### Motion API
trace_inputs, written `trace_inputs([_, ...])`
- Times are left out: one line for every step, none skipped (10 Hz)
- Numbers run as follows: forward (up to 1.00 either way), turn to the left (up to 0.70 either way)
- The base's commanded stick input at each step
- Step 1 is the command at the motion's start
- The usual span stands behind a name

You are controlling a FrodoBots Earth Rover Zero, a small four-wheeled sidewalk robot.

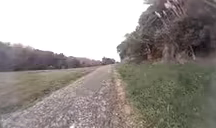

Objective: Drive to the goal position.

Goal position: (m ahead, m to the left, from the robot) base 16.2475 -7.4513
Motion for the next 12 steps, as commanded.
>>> trace_inputs([0.60, 0.00])
trace_inputs([0.60, 0.00])
trace_inputs([0.60, 0.00])
trace_inputs([0.60, 0.00])
trace_inputs([0.60, 0.00])
trace_inputs([0.60, 0.00])
trace_inputs([0.60, 0.00])
trace_inputs([0.60, 0.00])
trace_inputs([0.60, 0.00])
trace_inputs([0.60, 0.00])
trace_inputs([0.60, 0.00])
trace_inputs([0.60, 0.00])
